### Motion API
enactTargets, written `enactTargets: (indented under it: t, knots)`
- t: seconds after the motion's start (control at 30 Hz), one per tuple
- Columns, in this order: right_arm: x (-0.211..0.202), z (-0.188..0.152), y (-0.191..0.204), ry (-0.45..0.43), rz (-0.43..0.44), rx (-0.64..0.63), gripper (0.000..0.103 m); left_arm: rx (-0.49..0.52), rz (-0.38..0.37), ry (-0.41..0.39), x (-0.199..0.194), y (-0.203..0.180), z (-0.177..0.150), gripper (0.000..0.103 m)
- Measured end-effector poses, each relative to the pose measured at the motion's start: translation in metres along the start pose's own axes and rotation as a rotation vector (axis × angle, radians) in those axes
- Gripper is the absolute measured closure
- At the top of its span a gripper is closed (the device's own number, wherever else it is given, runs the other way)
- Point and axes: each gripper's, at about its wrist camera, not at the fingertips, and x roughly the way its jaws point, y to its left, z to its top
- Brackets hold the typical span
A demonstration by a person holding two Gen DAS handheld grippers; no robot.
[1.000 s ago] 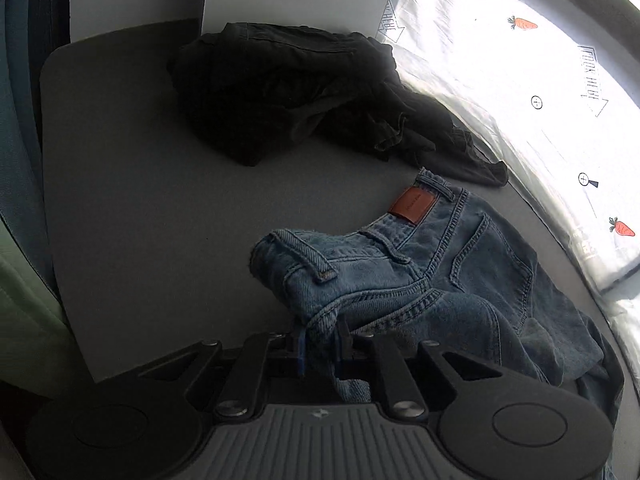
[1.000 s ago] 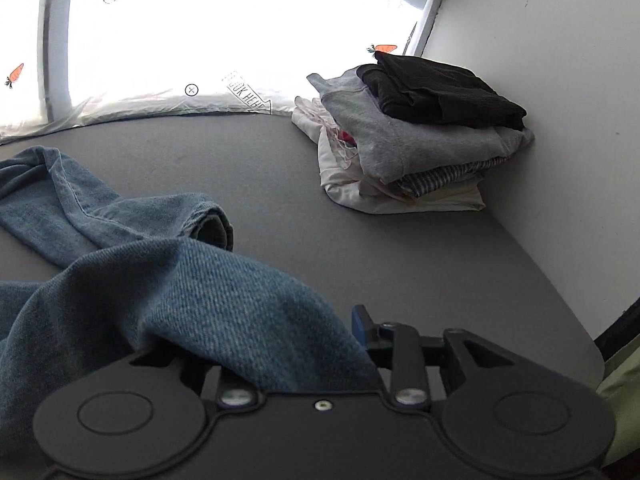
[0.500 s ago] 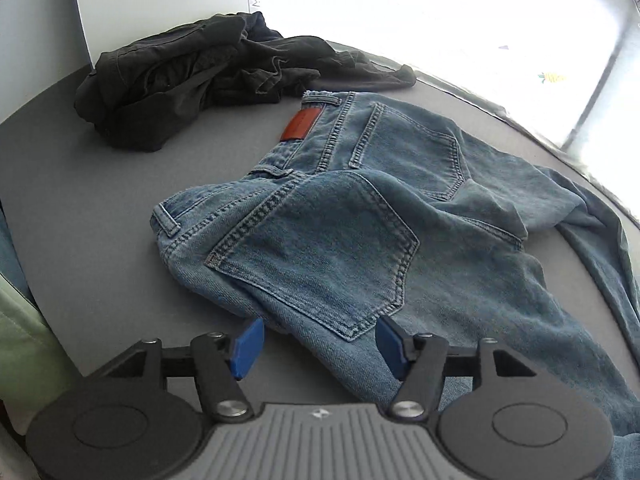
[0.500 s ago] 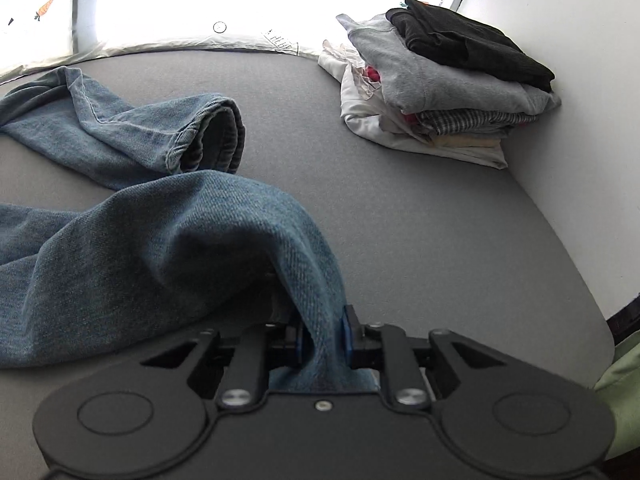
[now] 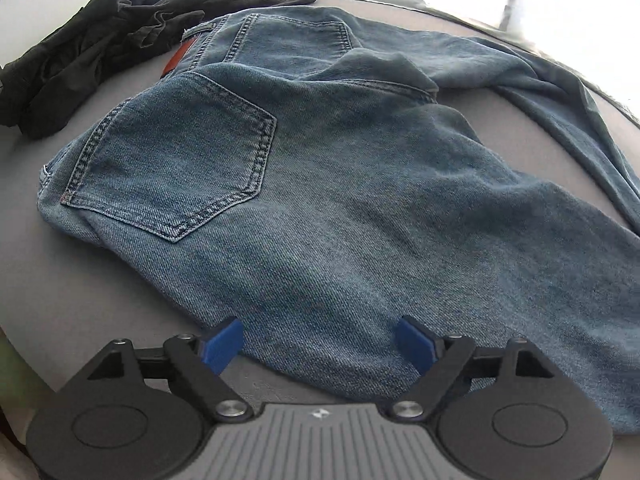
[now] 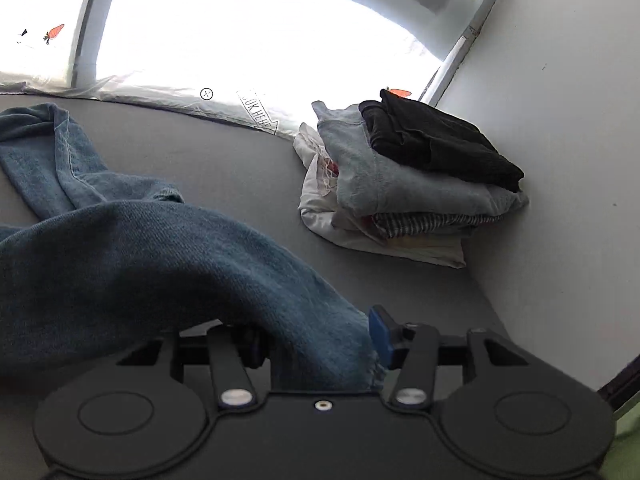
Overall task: Fold clothes
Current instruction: 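Drag the jeans leg with the right tool and open it on the table, then grasp the other jeans leg near its hem with the right tool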
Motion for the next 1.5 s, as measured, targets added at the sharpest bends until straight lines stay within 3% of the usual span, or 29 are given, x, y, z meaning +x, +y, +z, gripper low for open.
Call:
enactTargets:
  t: [0.07,0.1,0.13,0.27,0.6,0.8,0.87,1.0,1.27,1.43,1.5]
  knots:
    - [0.016,-0.018,-0.009,0.116,0.009,0.058,0.065,-0.009,-0.001,0.013,0.002,0.004,0.0,0.004]
    - [0.023,-0.026,-0.013,0.168,0.015,0.089,0.062,-0.013,-0.002,0.019,0.002,0.005,0.0,0.003]
    - [0.019,-0.03,-0.021,0.16,0.038,0.145,0.055,-0.015,-0.001,0.022,0.003,0.006,0.0,0.001]
    - [0.005,-0.032,-0.043,0.119,0.079,0.293,0.054,-0.012,0.005,0.031,0.004,0.006,0.001,0.0]
    - [0.052,0.001,0.005,0.155,0.192,0.283,0.056,-0.01,-0.01,0.031,0.008,0.006,0.0,0.0]
    - [0.08,0.021,0.034,0.18,0.257,0.275,0.065,-0.011,-0.007,0.03,0.007,0.006,-0.001,0.0]
    - [0.079,0.005,0.038,0.247,0.223,0.269,0.067,-0.011,-0.006,0.029,0.006,0.005,-0.001,0.0]
    - [0.058,-0.024,0.033,0.298,0.228,0.33,0.067,-0.023,-0.011,0.023,0.007,0.007,-0.001,0.0]
    - [0.056,-0.021,0.044,0.265,0.197,0.218,0.063,-0.023,-0.013,0.019,0.007,0.01,0.0,0.0]
    - [0.061,-0.013,0.071,0.204,0.152,-0.063,0.057,-0.025,-0.014,0.017,0.005,0.009,0.001,0.0]
    - [0.06,-0.011,0.074,0.188,0.19,-0.147,0.057,-0.026,-0.014,0.017,0.005,0.009,0.001,0.0]
